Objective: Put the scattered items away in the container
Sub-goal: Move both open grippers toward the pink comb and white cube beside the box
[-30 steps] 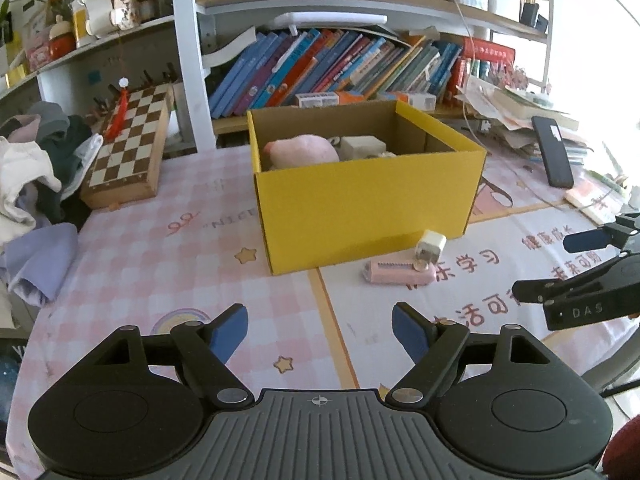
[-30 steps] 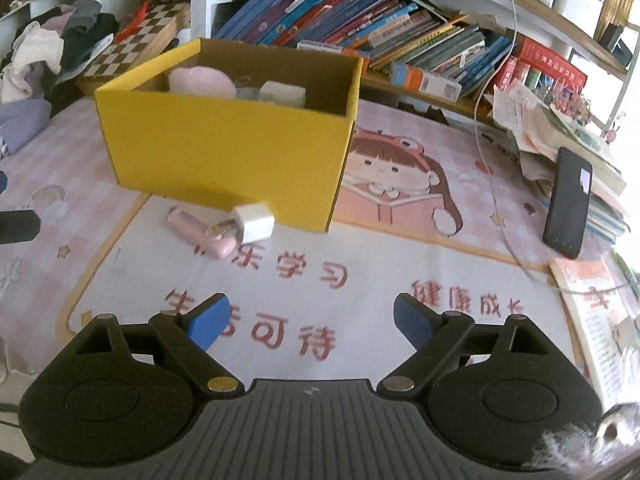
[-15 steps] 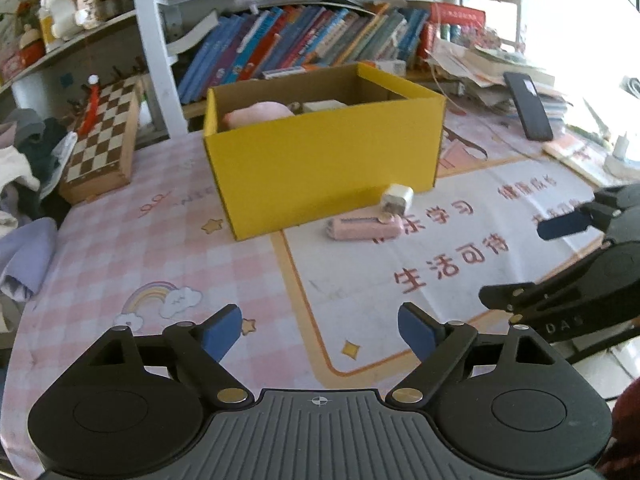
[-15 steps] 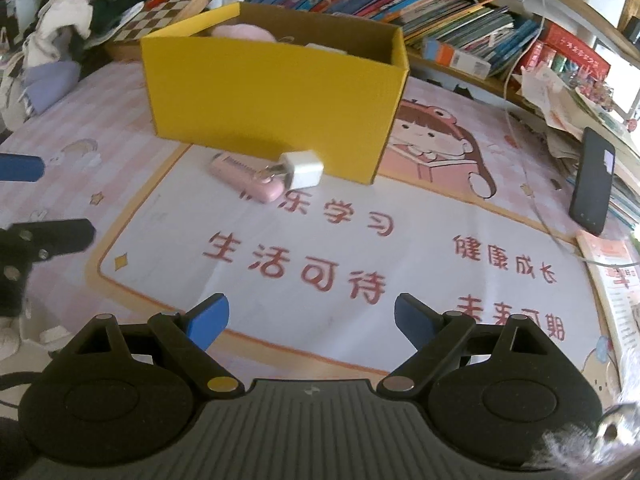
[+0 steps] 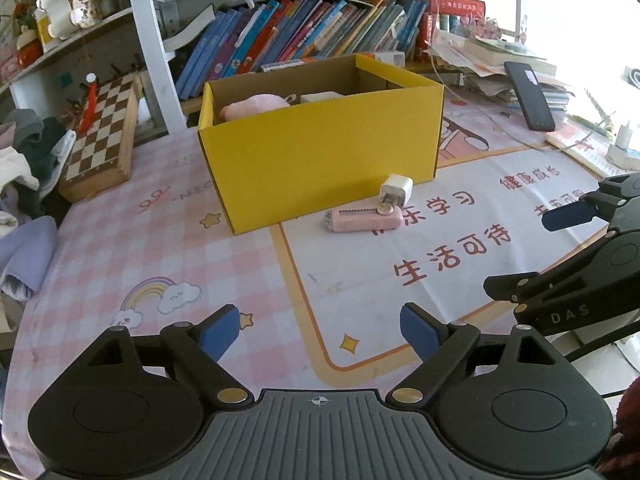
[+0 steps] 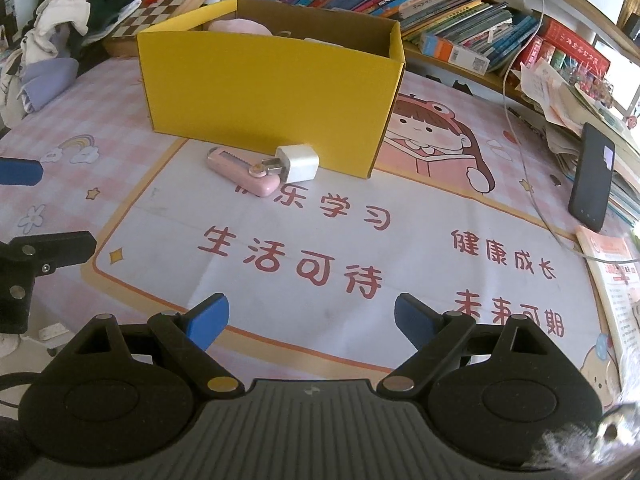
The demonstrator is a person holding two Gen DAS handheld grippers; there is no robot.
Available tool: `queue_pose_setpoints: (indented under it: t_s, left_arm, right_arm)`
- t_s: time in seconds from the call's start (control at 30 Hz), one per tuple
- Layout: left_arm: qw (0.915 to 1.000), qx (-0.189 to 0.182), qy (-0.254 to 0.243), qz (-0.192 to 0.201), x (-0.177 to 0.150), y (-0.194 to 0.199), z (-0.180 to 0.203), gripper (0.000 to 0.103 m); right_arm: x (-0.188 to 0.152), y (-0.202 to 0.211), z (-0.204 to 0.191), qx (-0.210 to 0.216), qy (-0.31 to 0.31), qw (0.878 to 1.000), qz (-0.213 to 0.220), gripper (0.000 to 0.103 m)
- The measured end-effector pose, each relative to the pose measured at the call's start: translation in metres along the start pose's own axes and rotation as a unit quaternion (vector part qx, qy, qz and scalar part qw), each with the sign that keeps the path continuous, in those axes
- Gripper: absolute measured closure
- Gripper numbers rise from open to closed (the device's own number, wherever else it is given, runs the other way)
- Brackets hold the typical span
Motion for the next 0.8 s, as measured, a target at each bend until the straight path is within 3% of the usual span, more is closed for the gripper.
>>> queue_pose_setpoints:
  t_s: [0.6, 0.8]
  left_arm:
    - [1.0000, -0.004, 0.003, 0.001, 0.001, -0.001, 0.005, 0.013]
    - [0.9999, -0.007, 0.006, 0.007, 0.005, -0.005, 0.006, 0.013]
  right_arm:
    - [0.000, -0.002, 0.005, 0.004, 0.002, 1.000, 0.003, 0.013]
    - [0.010, -0.001, 0.011, 0.007, 0.001, 1.000, 0.028, 0.016]
Point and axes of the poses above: each gripper's, at about its wrist camera, not at the fingertips, and y roughly against the way its jaws point, z to its right, x to its top, the point moved 2 cm from there along -y, roughly the way its jaws point, and after that the axes turned 12 degrees about z, right-handed, at the moved point
